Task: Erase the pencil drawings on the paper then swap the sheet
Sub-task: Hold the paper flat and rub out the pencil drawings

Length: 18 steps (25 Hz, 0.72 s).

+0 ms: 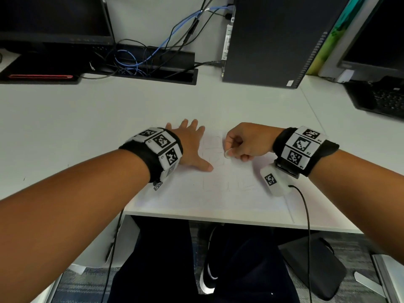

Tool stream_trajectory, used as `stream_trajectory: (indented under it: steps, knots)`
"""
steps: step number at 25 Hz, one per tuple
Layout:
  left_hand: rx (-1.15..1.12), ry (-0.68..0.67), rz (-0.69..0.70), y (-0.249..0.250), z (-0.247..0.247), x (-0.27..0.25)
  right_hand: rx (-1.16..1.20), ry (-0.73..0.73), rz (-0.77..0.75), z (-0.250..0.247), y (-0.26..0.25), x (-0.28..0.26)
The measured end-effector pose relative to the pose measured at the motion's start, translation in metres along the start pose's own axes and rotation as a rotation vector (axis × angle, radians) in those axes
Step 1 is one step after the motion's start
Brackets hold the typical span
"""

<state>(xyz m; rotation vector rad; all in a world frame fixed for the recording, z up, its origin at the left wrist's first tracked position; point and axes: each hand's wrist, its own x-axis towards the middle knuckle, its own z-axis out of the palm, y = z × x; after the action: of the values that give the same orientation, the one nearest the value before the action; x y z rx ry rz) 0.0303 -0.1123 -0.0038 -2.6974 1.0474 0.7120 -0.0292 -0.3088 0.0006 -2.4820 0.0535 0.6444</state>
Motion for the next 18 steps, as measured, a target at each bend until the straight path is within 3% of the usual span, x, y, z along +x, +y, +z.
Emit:
stream_trajectory:
  steps: [2, 5, 13, 18]
  knots:
    - [0.001, -0.027, -0.016, -0.002, 0.006, 0.006, 0.000, -0.010, -0.017, -0.001, -0.004, 0.002]
    - [-0.014, -0.055, 0.003, -0.004, 0.010, 0.005, 0.000, 0.100, -0.042, -0.005, -0.012, 0.014]
    - [0.003, -0.030, 0.009, -0.008, 0.023, 0.008, -0.148, 0.209, -0.075, 0.001, -0.043, 0.052]
    - [-0.011, -0.021, 0.019, -0.011, 0.026, 0.011, -0.195, 0.067, -0.099, 0.007, -0.045, 0.045]
